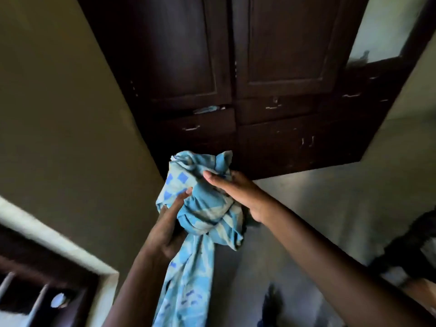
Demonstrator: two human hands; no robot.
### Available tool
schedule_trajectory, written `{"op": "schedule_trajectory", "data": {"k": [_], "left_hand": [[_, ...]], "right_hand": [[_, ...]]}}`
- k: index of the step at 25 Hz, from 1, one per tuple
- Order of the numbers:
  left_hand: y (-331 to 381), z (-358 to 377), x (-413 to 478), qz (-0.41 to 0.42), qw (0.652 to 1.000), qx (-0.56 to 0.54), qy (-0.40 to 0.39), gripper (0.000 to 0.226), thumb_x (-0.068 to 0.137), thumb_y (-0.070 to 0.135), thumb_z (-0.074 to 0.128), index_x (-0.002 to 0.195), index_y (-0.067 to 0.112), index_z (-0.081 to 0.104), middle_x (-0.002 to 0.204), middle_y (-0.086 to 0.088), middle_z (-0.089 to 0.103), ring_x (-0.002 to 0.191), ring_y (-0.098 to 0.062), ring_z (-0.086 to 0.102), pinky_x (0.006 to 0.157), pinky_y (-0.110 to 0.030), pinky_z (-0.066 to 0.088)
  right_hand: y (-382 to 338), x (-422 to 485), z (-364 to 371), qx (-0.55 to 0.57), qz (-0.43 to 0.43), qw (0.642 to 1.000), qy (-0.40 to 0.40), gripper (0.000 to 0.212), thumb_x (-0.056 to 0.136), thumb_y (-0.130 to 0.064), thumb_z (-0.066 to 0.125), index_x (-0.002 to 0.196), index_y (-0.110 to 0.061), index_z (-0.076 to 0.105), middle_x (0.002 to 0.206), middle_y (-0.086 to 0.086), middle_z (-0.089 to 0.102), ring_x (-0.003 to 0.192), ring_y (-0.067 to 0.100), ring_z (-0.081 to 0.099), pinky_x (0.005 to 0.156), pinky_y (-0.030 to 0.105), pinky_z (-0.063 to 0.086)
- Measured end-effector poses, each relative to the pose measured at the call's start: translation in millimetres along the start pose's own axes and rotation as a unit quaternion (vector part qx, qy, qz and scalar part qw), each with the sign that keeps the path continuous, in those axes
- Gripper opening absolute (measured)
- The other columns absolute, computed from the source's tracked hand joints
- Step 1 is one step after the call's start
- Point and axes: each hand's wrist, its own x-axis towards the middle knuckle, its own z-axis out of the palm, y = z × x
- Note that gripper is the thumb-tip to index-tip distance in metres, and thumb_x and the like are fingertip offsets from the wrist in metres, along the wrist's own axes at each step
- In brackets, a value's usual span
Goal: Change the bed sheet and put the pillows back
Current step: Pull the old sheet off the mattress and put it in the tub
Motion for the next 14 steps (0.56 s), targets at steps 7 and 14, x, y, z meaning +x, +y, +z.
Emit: {"op": "schedule_trajectory", "data": {"k": [7, 14], "left_hand": [[6, 133, 211, -0.083, 0.991, 0.02, -0.104, 0.062, 0.035, 0.032, 0.093, 0.09, 0.011, 0.073, 0.089, -0.014, 0.073, 0.077, -0.024, 0.072, 0.056, -0.033, 0.057], [-17, 284, 362, -0.199, 0.947, 0.037, -0.249, 0.029, 0.058, 0.03, 0.085, 0.079, 0.013, 0.078, 0.082, -0.01, 0.074, 0.071, -0.02, 0.072, 0.052, -0.028, 0.056]], "right_hand": [[-57, 73, -191, -0.005, -0.052, 0.983, 0.178, 0.023, 0.076, -0.009, 0.074, 0.095, -0.019, 0.068, 0.097, -0.001, 0.073, 0.089, 0.01, 0.069, 0.082, 0.022, 0.055], [-97, 95, -366, 0.0, -0.095, 0.937, 0.335, 0.035, 0.075, -0.011, 0.075, 0.109, -0.013, 0.067, 0.107, 0.007, 0.071, 0.099, 0.02, 0.068, 0.088, 0.034, 0.054]]}}
